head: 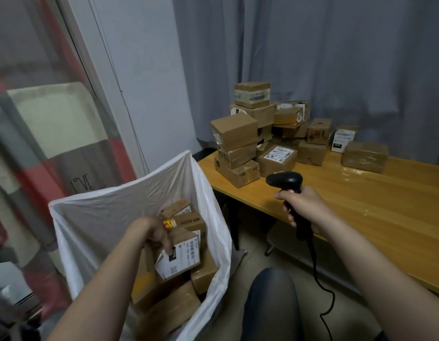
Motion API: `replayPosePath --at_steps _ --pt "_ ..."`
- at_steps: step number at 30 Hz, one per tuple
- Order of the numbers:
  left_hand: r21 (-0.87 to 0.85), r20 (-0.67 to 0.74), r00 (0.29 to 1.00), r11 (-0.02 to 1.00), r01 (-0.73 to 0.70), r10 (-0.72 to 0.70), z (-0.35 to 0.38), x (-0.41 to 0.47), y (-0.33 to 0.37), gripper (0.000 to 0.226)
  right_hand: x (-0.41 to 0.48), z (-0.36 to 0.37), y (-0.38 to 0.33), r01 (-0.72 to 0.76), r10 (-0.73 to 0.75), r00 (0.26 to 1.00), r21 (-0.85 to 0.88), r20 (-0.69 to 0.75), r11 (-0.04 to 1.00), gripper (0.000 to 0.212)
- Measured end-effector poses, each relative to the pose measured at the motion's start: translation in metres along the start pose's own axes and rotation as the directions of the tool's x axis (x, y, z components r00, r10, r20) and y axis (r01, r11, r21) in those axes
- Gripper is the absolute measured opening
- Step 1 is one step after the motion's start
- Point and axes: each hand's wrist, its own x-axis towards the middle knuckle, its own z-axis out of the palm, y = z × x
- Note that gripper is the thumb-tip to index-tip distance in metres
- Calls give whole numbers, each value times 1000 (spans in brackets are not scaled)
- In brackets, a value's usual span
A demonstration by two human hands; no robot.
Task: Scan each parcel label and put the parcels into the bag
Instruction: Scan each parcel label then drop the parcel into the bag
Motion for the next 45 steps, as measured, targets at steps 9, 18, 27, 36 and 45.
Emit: replayPosePath --at_steps 9,18,27,36,45 --pt "162 -313 931 956 247 -187 -18 -20 9 90 5 20 -5 21 -21 1000 -12 15 1000 14" --pt "103 -541 802 927 360 -252 -27 -19 -25 69 2 33 -7 49 -48 998 -7 28 999 12" --pt "-106 -625 723 949 296 -295 -1 18 -29 73 2 30 -9 76 -76 997 -7 18 997 12" --pt "2 -517 856 1000 21 -17 -33 2 49 68 3 0 -19 77 -76 997 18 -35 997 16" --pt "108 -694 638 924 -366 334 -76 -27 184 68 17 -68 -45 157 -146 966 35 -213 987 12"
